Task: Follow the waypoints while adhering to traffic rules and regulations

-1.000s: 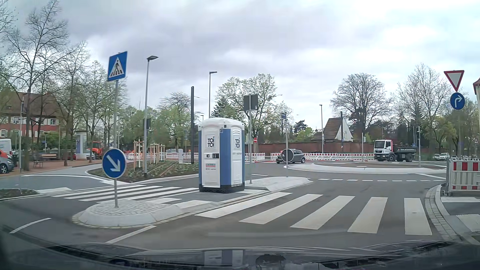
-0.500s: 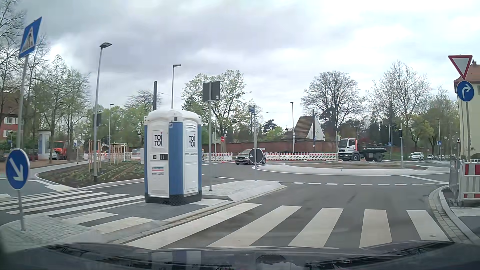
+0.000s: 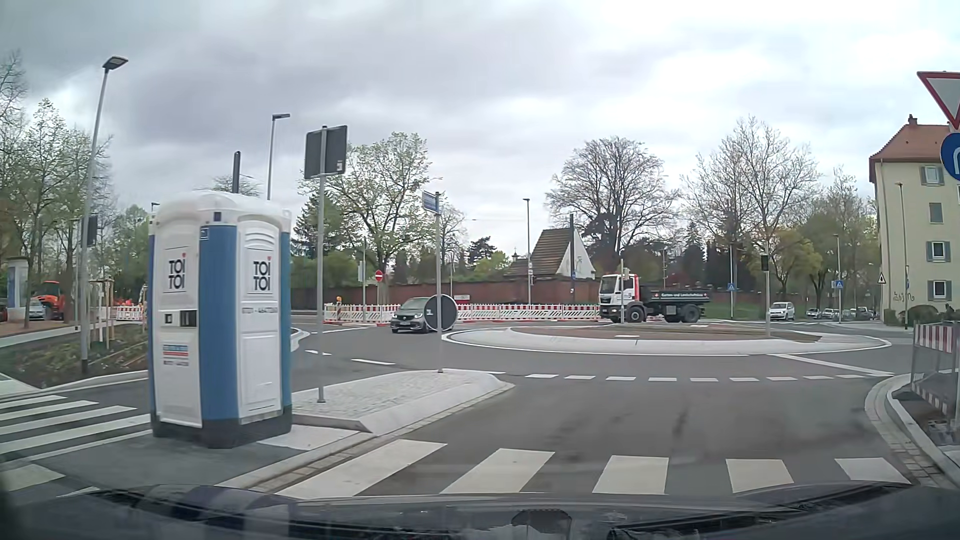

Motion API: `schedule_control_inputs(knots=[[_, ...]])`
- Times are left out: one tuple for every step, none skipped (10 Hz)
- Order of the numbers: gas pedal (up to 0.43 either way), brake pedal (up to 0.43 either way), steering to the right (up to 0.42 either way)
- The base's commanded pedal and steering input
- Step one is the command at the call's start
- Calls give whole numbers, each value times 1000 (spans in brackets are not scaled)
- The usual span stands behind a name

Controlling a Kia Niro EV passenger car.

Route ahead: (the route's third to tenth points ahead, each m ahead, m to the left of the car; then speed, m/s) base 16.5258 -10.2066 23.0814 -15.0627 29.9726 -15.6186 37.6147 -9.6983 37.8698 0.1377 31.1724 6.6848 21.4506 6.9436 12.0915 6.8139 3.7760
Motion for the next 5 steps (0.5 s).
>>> schedule_control_inputs(knots=[[0,73,216],[0,85,218],[0,91,220],[0,104,222],[0,116,220]])
